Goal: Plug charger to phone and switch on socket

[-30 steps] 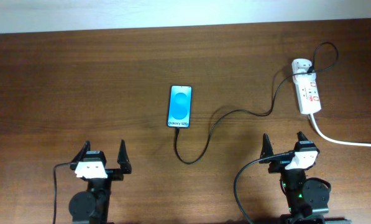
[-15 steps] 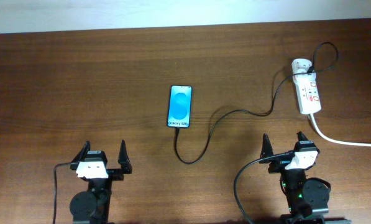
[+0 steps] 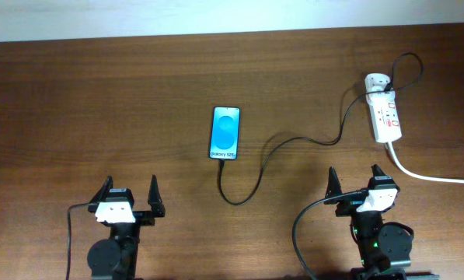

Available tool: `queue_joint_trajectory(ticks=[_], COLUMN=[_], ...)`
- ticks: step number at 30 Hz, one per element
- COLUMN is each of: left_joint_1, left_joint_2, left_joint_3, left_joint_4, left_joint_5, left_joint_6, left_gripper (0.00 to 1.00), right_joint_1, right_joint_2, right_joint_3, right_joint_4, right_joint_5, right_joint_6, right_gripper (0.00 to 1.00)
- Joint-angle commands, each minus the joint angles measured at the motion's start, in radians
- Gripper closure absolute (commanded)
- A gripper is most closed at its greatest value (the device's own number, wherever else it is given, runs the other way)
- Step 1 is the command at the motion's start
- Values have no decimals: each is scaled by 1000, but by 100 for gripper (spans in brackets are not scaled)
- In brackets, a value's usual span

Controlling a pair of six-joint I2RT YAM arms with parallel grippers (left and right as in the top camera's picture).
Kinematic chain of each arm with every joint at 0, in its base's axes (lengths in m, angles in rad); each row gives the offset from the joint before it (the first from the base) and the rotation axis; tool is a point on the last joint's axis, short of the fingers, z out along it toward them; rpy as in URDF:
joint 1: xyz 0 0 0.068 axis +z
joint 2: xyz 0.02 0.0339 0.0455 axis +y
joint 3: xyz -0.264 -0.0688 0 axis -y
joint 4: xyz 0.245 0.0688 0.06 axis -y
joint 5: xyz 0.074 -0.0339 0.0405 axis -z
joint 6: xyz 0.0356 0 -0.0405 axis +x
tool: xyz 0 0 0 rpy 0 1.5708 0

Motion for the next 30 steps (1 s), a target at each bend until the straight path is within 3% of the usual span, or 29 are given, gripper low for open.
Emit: queue_joint_trajectory(ticks=[1, 30], left_joint_1=[-6, -6], left_joint_2=[-8, -6], left_joint_3=[-3, -2], left_joint_4=[-8, -8], left_joint_5=[-6, -6], left_joint_6=[16, 16], left_gripper=[1, 1], right_joint_1=[6, 8], right_joint_2=[-7, -7], right_joint_3=[-5, -5], right_joint_4=[-6, -5], right_joint_5=[5, 16], right_joint_6=[-7, -8], right_gripper=[2, 2])
